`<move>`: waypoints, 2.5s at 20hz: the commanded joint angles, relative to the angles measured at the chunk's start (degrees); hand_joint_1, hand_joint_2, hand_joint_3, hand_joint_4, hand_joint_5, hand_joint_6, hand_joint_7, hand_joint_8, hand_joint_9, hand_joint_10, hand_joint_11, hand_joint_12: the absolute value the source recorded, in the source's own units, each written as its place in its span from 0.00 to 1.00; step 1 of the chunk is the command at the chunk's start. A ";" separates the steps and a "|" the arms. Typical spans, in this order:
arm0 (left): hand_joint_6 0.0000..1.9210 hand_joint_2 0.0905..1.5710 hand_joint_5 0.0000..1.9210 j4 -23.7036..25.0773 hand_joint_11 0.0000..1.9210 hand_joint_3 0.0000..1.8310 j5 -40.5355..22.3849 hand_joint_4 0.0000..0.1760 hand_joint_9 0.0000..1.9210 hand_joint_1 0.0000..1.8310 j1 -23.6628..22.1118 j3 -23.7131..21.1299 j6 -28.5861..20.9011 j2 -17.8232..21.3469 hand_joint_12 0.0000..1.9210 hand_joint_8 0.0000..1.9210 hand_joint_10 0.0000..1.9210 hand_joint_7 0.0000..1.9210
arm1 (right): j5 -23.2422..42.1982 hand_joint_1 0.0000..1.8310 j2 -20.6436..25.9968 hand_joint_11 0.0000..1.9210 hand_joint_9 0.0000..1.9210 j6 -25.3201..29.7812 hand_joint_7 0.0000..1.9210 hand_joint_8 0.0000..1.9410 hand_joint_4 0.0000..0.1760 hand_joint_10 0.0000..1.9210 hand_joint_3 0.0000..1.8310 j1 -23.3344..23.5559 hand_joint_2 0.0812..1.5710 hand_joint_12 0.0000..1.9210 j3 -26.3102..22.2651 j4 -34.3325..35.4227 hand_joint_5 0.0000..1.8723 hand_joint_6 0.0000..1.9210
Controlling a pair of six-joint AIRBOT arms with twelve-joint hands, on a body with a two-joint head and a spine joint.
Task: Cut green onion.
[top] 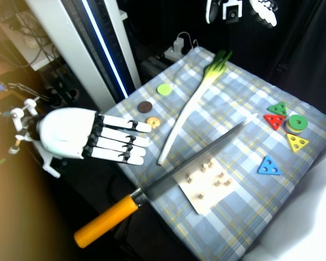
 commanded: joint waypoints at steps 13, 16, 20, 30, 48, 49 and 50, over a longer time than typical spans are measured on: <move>0.00 0.87 0.22 -0.55 0.00 0.00 -5.69 0.60 0.21 0.00 -0.77 0.02 -0.40 -0.70 0.37 0.00 0.00 0.23 | 13.91 0.46 0.63 0.00 0.00 -6.24 0.00 0.00 1.00 0.00 0.00 4.35 0.44 0.00 2.81 12.37 0.00 0.00; 0.00 0.70 0.05 -0.55 0.00 0.00 -5.72 0.99 0.06 0.07 -0.78 -0.01 -0.40 -0.73 0.13 0.00 0.00 0.05 | 9.39 0.49 0.41 0.00 0.00 -6.24 0.00 0.00 1.00 0.00 0.01 6.09 0.48 0.00 5.19 14.80 0.00 0.00; 0.00 0.48 0.00 -0.54 0.00 0.00 -5.64 1.00 0.00 0.20 -0.79 -0.04 -0.39 -0.81 0.01 0.00 0.00 0.00 | -0.60 0.55 -1.50 0.00 0.00 -6.24 0.00 0.00 1.00 0.00 0.00 9.49 0.52 0.00 9.27 15.00 0.00 0.00; 0.00 0.47 0.00 -0.54 0.00 0.00 -5.46 1.00 0.00 0.24 -0.83 0.00 -0.40 -0.96 0.00 0.00 0.00 0.00 | -15.93 0.50 -4.25 0.00 0.00 -10.92 0.00 0.00 1.00 0.00 0.01 18.50 0.54 0.00 15.22 14.84 0.00 0.00; 0.00 0.51 0.00 -0.51 0.01 0.01 -4.63 1.00 0.00 0.26 -0.82 0.43 -2.48 -1.33 0.00 0.00 0.00 0.00 | -24.94 0.56 -9.23 0.30 0.48 -12.10 0.51 0.01 0.53 0.02 0.00 23.39 0.66 0.43 20.83 14.51 0.54 0.37; 0.00 0.51 0.00 -0.51 0.01 0.01 -4.63 1.00 0.00 0.26 -0.82 0.46 -2.55 -1.36 0.00 0.00 0.00 0.00 | -24.94 0.57 -9.26 0.36 0.54 -12.10 0.55 0.01 0.43 0.03 0.00 23.39 0.69 0.46 20.83 14.51 0.51 0.50; 0.00 0.51 0.00 -0.52 0.01 0.01 -4.61 1.00 0.00 0.26 -0.82 0.47 -2.60 -1.39 0.00 0.00 0.00 0.00 | -24.94 0.56 -9.28 0.39 0.56 -12.10 0.55 0.01 0.62 0.03 0.00 23.39 0.70 0.46 20.83 14.56 0.50 0.54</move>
